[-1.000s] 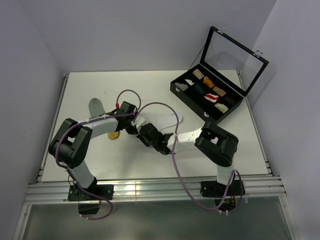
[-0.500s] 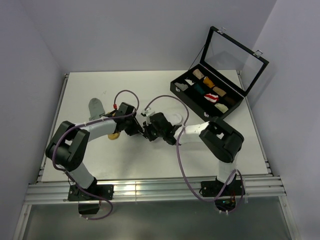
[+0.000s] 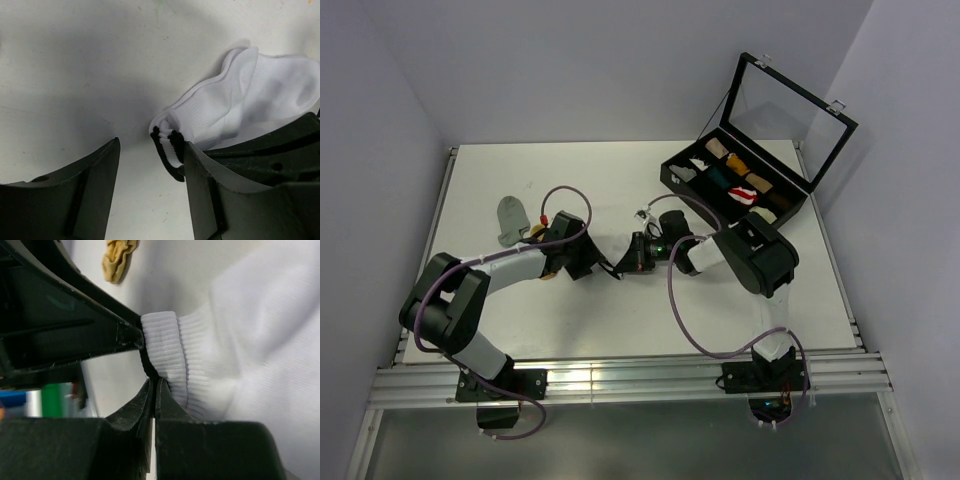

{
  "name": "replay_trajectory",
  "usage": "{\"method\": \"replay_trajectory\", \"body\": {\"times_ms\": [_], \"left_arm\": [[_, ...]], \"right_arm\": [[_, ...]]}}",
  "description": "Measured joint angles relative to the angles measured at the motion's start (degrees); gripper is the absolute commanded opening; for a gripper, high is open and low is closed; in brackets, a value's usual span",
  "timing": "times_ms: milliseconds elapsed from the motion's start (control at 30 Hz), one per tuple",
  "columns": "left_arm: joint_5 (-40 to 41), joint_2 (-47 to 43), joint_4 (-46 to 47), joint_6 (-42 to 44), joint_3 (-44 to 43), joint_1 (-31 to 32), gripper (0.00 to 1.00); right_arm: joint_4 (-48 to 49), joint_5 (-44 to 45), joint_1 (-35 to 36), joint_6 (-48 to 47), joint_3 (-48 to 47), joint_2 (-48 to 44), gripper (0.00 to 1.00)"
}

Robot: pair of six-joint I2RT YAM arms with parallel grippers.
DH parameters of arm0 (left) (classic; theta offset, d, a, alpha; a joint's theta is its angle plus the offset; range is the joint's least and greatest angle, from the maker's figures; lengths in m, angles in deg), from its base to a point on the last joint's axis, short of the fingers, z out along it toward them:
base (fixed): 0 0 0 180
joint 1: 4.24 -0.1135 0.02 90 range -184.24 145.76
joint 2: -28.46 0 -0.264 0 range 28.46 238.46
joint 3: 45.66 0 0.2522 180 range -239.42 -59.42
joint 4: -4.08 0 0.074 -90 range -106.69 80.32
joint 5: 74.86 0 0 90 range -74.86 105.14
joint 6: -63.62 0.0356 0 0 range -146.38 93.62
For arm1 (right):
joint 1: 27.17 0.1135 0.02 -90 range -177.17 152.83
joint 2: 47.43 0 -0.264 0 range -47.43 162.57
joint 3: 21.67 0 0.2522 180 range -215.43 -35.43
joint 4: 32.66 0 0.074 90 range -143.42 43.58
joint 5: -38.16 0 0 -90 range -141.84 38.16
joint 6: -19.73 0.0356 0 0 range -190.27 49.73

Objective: Roll the socks
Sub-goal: Roll the sock at the center of the board.

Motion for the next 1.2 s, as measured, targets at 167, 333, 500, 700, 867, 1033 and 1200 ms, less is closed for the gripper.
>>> {"method": "replay_trajectory", "body": {"times_ms": [167,333,500,700,867,1033,1200], "left_arm": [[0.00,0.02,1.16,-0.09,0.22,0.09,0.55],[-0.02,0.11,1.95,-0.09,0.22,0.46,0.53],[-0.04,0.59,2.14,-0.09,0.22,0.94,0.49],[-0.24,2.54,3.08,-0.07,-0.31,1.25,0.48],[-0.52,5.09,3.04,0.28,-2.43,1.84,0.32],[-0.66,7.39,1.84,0.90,-5.03,2.14,0.18],[-0.68,8.70,0.70,1.97,-7.02,2.69,0.13]], "right_arm": [[6.45,-6.73,-2.97,9.33,1.44,3.45,0.00],[9.11,-8.66,-3.87,14.86,1.44,5.38,0.00],[9.73,-9.07,-4.39,17.44,1.42,6.10,0.00],[8.24,-8.98,-4.44,18.29,0.87,6.16,0.00],[7.43,-9.05,-4.57,18.62,0.55,6.25,0.00],[2.97,-8.04,-4.57,16.72,-0.44,5.03,0.11],[-5.42,-1.70,-3.78,9.90,-0.11,-1.25,0.41]]}}
